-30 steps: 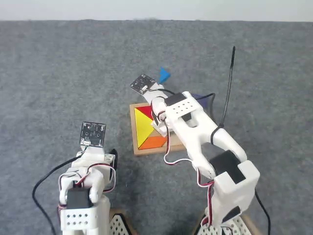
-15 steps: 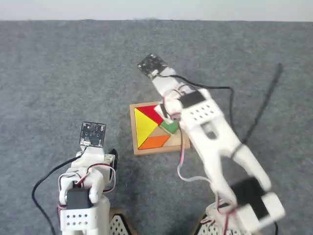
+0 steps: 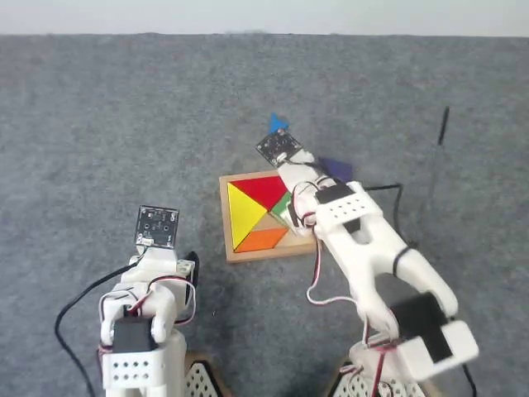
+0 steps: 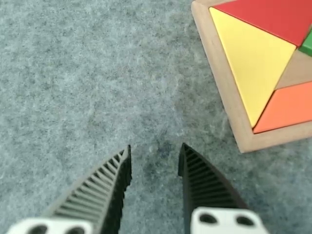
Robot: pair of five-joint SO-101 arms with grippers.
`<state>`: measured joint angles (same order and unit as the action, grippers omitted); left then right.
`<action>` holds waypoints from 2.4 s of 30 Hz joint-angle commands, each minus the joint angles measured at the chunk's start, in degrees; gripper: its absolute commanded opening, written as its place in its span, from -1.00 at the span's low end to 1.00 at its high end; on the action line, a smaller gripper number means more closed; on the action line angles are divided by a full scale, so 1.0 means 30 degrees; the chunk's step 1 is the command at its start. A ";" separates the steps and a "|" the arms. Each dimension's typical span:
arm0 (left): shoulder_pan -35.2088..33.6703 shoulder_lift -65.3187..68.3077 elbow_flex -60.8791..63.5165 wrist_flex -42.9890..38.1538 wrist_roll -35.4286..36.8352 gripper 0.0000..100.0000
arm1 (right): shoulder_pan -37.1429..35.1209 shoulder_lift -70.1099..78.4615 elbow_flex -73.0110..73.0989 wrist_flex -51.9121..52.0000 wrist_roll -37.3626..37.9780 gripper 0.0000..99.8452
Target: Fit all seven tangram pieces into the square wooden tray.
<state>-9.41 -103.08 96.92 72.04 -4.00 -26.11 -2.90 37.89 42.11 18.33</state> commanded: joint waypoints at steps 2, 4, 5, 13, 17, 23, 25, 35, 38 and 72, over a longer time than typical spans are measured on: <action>0.0029 -0.0527 -0.0161 0.0176 -0.0117 -0.69 | 0.0220 0.1245 -0.1817 -0.0425 -0.0293 -0.53; 0.0029 -0.0527 -0.0161 0.0176 -0.0117 -0.69 | 0.0220 0.1656 -0.2081 -0.0425 -0.0293 -0.53; 0.0029 -0.0527 -0.0161 0.0176 -0.0117 -0.69 | 0.0220 0.1714 -0.2139 -0.0425 -0.0293 -0.53; 0.0029 -0.0527 -0.0161 0.0176 -0.0117 -0.69 | 0.0513 -0.0278 -0.2403 -0.0220 -0.0381 -0.53; 0.0029 -0.0527 -0.0161 0.0176 -0.0117 -0.69 | 0.1568 -0.1949 -0.3253 0.0718 -0.1875 -0.53; 0.0029 -0.0527 -0.0161 0.0176 -0.0117 -0.69 | 0.3560 0.0366 -0.7355 0.3121 -0.2286 -0.53; 0.0029 -0.0527 -0.0161 0.0176 -0.0117 -0.69 | 0.3766 0.1890 -0.8674 0.3238 -0.1524 -0.52; 0.0029 -0.0527 -0.0161 0.0176 -0.0117 -0.69 | 0.4088 0.8923 -1.4212 0.4850 0.2608 -0.52; 0.0029 -0.0527 -0.0161 0.0176 -0.0117 -0.69 | 0.4205 1.0125 -1.4974 0.4850 0.3223 -0.52; 0.0029 -0.0527 -0.0161 0.0176 -0.0117 -0.69 | 0.5875 1.1004 -1.5531 0.5407 0.1436 -0.67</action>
<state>-9.41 -103.08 96.92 72.04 -4.00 -9.49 33.49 -7.12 57.49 23.34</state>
